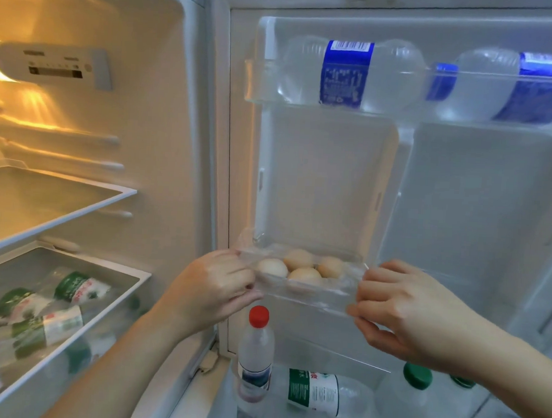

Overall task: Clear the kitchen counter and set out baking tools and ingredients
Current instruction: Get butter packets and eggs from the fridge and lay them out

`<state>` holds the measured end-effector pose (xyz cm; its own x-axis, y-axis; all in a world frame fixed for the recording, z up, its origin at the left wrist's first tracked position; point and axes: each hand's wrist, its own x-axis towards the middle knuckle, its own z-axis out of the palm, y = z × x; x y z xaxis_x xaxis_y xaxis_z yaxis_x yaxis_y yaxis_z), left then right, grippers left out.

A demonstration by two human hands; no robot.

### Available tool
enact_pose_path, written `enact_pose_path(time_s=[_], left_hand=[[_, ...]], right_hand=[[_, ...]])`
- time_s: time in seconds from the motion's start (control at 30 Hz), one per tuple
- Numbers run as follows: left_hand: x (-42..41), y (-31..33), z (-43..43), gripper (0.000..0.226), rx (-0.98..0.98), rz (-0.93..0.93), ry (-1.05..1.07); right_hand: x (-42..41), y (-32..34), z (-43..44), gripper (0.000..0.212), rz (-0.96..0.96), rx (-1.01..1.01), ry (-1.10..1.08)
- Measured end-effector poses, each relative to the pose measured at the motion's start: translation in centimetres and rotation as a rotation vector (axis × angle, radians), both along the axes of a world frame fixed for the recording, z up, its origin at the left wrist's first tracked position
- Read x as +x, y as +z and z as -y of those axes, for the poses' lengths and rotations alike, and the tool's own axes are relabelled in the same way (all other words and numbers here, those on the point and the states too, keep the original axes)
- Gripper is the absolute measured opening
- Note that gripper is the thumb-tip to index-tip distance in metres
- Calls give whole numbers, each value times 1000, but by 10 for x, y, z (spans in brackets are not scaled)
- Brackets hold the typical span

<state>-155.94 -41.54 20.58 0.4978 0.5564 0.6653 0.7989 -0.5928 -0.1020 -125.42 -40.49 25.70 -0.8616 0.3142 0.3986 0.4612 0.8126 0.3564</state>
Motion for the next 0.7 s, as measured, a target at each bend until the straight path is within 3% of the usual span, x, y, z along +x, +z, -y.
enact_pose_path(time_s=[0.17, 0.27, 0.37, 0.47, 0.6, 0.7], left_hand=[[-2, -7, 7, 24, -156, 480, 25], [6, 4, 9, 14, -60, 553, 69], [22, 27, 11, 15, 32, 448, 5], [33, 44, -1, 20, -149, 203, -54], [36, 50, -19, 15, -348, -1, 90], [33, 59, -25, 32, -440, -60, 235]], right_hand=[[8, -3, 9, 26, -236, -80, -26], [5, 0, 8, 23, -367, -158, -16], [-12, 12, 9, 22, -428, -183, 17], [-36, 23, 7, 21, -366, -263, -26], [-58, 20, -7, 23, -113, -311, -281], [-60, 21, -5, 25, -8, -257, -468]])
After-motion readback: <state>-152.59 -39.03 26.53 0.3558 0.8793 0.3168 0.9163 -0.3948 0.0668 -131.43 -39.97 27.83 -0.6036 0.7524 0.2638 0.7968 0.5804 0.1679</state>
